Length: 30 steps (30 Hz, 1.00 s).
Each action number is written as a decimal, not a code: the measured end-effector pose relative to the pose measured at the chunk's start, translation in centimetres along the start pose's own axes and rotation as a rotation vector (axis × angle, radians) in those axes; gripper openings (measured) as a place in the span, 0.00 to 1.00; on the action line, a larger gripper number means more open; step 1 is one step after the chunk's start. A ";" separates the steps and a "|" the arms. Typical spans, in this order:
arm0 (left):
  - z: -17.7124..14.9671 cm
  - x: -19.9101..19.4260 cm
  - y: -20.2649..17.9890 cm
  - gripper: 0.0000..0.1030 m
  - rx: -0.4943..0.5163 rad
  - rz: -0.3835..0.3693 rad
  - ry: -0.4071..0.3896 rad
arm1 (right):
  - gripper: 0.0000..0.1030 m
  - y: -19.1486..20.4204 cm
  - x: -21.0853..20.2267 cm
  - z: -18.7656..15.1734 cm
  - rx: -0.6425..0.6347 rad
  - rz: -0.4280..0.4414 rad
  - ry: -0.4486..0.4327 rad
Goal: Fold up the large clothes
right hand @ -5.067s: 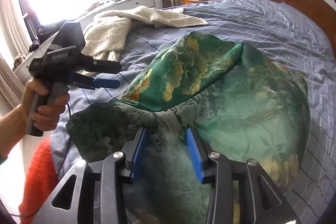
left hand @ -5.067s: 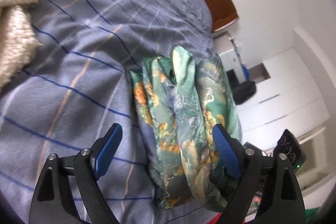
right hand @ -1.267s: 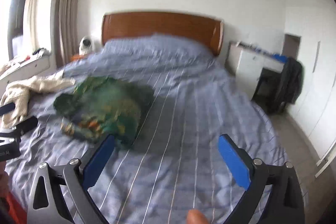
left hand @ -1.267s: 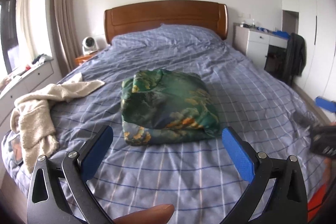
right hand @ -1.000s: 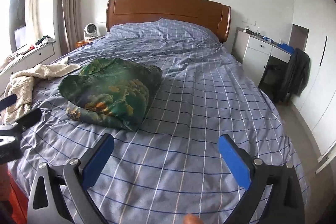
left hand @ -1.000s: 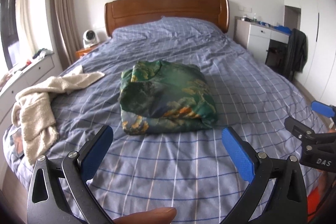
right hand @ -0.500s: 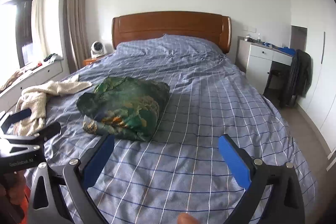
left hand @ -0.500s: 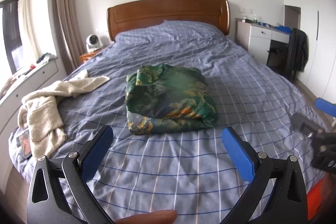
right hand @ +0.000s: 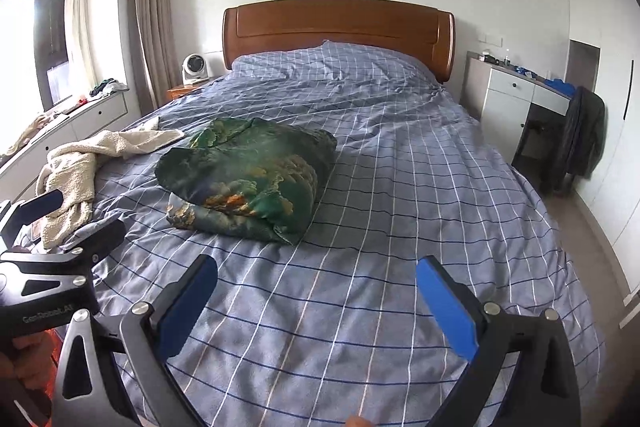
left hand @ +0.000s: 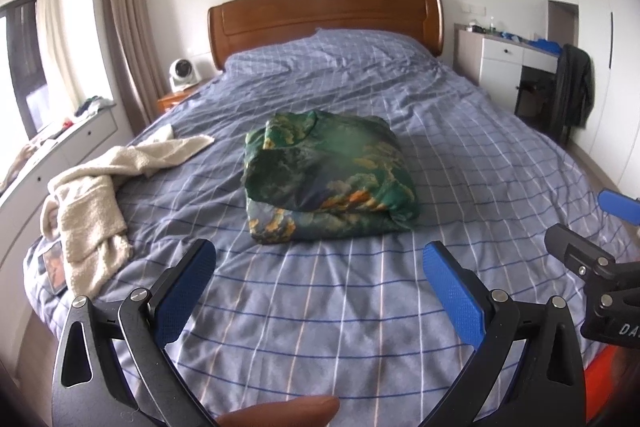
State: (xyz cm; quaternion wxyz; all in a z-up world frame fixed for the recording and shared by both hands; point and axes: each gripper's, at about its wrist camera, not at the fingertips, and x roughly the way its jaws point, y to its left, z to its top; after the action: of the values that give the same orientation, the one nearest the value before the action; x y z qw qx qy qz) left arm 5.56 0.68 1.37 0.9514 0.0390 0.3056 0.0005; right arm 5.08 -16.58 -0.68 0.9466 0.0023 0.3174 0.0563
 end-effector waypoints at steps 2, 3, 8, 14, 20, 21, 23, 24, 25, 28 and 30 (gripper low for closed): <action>-0.1 0.0 -0.1 1.00 -0.001 0.013 0.008 | 0.98 0.2 0.1 -0.2 0.002 0.002 0.011; -0.1 0.1 -0.1 1.00 0.002 0.019 0.011 | 0.98 0.2 0.1 -0.3 0.004 0.004 0.015; -0.2 0.2 0.0 1.00 -0.005 0.012 0.035 | 0.98 0.7 0.5 -0.5 -0.006 -0.012 0.041; -0.3 0.4 0.5 1.00 -0.029 0.011 0.052 | 0.98 1.2 0.2 -0.4 -0.016 -0.030 0.056; -0.3 0.4 0.6 1.00 -0.033 -0.012 0.059 | 0.98 2.1 -0.6 -0.1 -0.046 -0.048 0.041; -0.3 0.4 0.6 1.00 -0.035 -0.017 0.063 | 0.98 2.2 -0.7 -0.1 -0.048 -0.047 0.040; -0.3 0.3 0.6 1.00 -0.039 -0.020 0.066 | 0.98 2.3 -0.8 0.0 -0.050 -0.049 0.038; -0.3 0.3 0.5 1.00 -0.037 -0.020 0.064 | 0.98 2.3 -0.8 0.0 -0.049 -0.049 0.040; -0.3 0.3 0.5 1.00 -0.035 -0.018 0.063 | 0.98 2.3 -0.8 0.0 -0.048 -0.048 0.040; -0.4 0.2 0.5 1.00 -0.022 0.001 0.063 | 0.98 2.4 -0.9 0.0 -0.042 -0.045 0.042; -0.5 0.2 0.5 1.00 -0.020 0.006 0.064 | 0.98 2.5 -1.0 0.0 -0.040 -0.042 0.047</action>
State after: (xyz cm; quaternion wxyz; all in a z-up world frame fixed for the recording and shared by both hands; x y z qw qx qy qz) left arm 5.44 1.18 0.91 0.9415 0.0302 0.3357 0.0074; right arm 4.04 -14.23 0.00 0.9398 -0.0244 0.3382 0.0426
